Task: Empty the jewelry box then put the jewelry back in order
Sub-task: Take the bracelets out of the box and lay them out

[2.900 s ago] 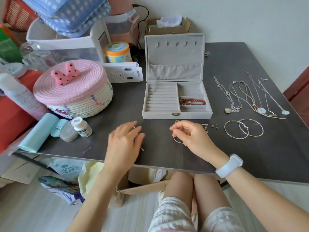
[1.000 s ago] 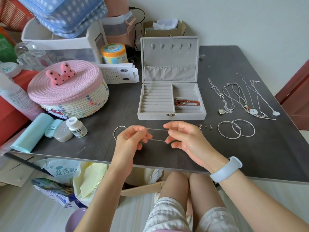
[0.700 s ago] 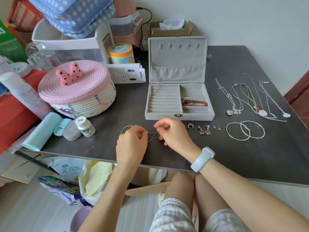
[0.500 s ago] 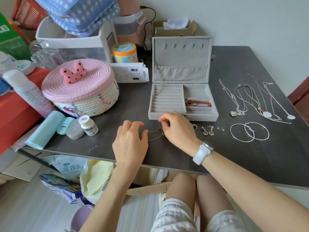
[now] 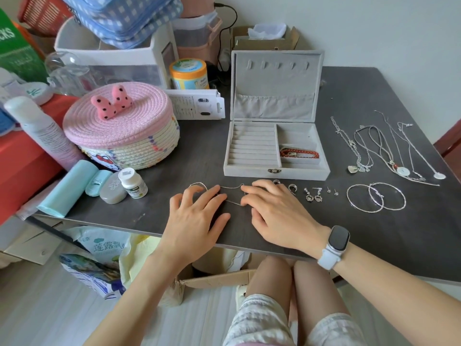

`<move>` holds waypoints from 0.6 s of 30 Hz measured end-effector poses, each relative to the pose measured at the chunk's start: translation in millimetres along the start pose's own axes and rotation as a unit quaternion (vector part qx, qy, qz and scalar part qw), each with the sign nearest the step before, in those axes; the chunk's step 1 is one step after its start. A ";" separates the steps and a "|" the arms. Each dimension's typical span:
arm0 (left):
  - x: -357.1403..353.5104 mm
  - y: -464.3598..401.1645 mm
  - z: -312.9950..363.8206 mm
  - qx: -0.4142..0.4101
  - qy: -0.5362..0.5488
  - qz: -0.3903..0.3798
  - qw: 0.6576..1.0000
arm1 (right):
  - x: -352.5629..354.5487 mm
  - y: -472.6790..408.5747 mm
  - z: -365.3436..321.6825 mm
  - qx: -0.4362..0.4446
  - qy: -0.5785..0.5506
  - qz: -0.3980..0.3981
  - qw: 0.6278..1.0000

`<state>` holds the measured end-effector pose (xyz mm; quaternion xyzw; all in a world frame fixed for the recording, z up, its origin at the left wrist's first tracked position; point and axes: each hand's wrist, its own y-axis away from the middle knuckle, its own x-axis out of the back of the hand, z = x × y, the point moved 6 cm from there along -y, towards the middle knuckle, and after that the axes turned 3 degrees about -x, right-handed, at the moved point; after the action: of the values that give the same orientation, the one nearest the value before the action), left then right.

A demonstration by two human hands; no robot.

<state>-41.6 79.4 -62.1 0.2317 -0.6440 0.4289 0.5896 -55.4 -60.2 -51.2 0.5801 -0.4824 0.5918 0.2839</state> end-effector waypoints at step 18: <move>25.2 -41.6 19.0 0.058 0.090 0.103 0.989 | 50.5 -7.0 74.5 -0.103 -0.090 0.178 0.975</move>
<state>-23.9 47.1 -25.2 0.1581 -0.5825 0.5433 0.5835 -26.8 -136.0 -11.3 0.5038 -0.6597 0.5251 0.1878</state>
